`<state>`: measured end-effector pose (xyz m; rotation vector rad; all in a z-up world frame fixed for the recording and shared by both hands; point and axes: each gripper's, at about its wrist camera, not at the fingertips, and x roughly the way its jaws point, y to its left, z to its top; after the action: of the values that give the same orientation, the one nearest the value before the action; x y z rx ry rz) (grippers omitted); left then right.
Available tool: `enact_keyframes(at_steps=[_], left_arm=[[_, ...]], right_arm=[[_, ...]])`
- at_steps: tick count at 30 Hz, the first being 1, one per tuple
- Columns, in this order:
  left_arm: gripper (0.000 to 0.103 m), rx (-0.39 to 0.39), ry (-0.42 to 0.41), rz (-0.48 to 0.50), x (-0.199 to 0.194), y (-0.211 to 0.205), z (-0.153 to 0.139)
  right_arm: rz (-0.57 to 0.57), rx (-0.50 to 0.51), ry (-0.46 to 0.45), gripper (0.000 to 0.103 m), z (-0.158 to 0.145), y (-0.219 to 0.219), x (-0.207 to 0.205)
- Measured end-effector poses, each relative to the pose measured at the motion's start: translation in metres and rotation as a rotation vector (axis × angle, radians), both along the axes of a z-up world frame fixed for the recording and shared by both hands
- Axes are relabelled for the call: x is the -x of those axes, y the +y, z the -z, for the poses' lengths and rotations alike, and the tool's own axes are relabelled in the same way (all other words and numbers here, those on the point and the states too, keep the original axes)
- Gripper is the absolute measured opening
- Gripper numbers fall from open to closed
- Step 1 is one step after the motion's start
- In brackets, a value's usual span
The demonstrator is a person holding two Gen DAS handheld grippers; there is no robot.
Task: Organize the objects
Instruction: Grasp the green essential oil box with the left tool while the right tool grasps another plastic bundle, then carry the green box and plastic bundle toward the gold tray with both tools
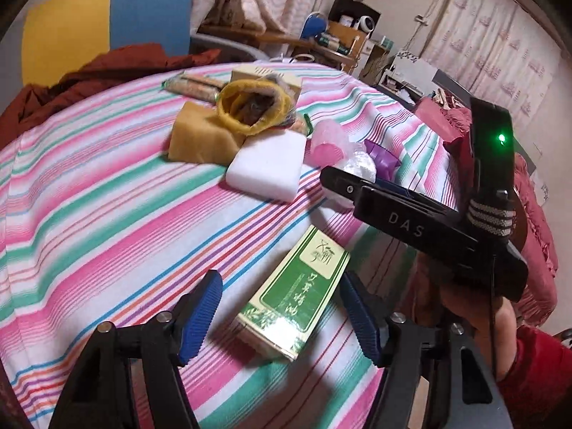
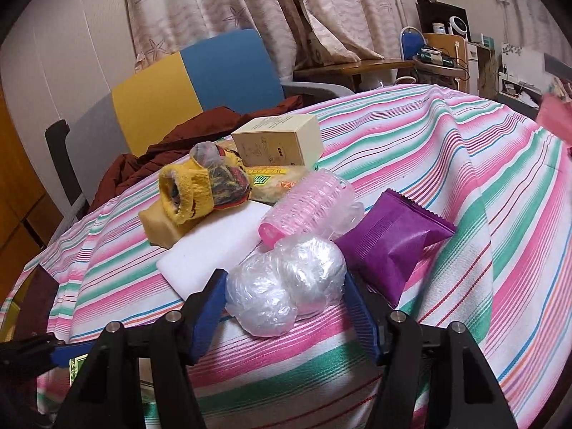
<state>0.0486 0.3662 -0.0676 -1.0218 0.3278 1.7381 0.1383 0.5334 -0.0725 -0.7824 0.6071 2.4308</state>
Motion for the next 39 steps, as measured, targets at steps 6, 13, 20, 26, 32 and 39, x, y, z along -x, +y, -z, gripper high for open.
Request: enact_keyframes(at_steps=[6, 13, 20, 26, 32, 39], left_arm=[[0.040, -0.024, 0.064, 0.037, -0.007, 0.001, 0.003], [0.032, -0.059, 0.108, 0.049, -0.008, -0.007, 0.008], [0.032, -0.089, 0.115, -0.007, -0.011, -0.018, 0.008], [0.032, -0.146, 0.146, -0.048, -0.026, -0.042, 0.012], [0.031, -0.135, 0.210, -0.020, -0.041, -0.051, 0.012], [0.031, -0.200, 0.093, -0.098, -0.034, -0.077, 0.008]], right_arm=[[0.000, 0.000, 0.001, 0.066, 0.000, 0.000, 0.000], [0.002, -0.004, -0.003, 0.066, 0.000, 0.000, 0.000], [0.007, -0.025, -0.019, 0.065, -0.001, -0.003, 0.002], [0.008, -0.046, -0.022, 0.065, -0.004, -0.011, -0.002], [-0.007, 0.000, -0.022, 0.065, -0.006, -0.020, -0.007], [-0.067, 0.043, -0.014, 0.064, -0.015, -0.046, 0.001]])
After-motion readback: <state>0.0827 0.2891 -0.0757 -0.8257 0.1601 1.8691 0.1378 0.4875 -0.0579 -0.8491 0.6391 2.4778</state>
